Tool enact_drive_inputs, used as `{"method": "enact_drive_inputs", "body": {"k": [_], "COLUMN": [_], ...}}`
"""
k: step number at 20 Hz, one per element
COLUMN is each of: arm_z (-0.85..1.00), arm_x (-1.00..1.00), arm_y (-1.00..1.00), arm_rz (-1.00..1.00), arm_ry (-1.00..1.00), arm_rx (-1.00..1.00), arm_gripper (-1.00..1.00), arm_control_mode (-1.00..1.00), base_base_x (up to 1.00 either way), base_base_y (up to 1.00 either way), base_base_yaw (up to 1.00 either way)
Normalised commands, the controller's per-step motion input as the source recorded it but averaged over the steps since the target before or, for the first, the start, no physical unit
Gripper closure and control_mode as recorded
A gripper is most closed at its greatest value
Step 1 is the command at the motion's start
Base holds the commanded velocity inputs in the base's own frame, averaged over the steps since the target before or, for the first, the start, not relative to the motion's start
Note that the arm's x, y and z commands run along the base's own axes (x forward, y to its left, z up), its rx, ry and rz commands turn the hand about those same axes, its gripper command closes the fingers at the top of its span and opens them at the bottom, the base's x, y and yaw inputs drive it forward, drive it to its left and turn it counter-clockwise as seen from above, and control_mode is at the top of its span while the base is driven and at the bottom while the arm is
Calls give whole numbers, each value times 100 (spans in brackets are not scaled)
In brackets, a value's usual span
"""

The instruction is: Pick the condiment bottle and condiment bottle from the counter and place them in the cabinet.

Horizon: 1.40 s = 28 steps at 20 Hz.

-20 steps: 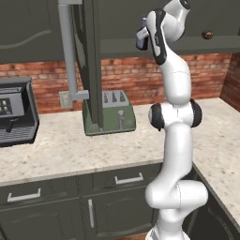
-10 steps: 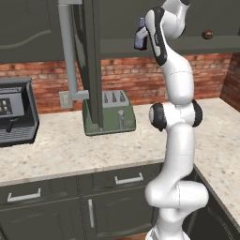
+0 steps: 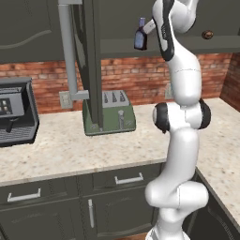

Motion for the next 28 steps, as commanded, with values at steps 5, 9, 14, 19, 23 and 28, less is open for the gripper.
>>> {"method": "enact_drive_inputs", "body": {"k": [5, 9, 14, 19, 23, 28], "arm_z": [-11, -33, -39, -37, -39, -42], "arm_x": [-73, -88, -96, -100, -100, -100], "arm_y": [0, 0, 0, 2, 9, 14], "arm_rz": [1, 3, 2, 0, 0, 0], "arm_ry": [-11, -10, -11, -12, -10, -7], "arm_rx": [-1, 0, 0, 0, 0, 0], "arm_gripper": [-100, -100, -100, -100, -100, -100], "arm_control_mode": [-100, -100, -100, -100, -100, -100], "base_base_x": [0, 0, 0, 0, 0, 0], "base_base_y": [0, 0, 0, 0, 0, 0], "base_base_yaw": [0, 0, 0, 0, 0, 0]}}
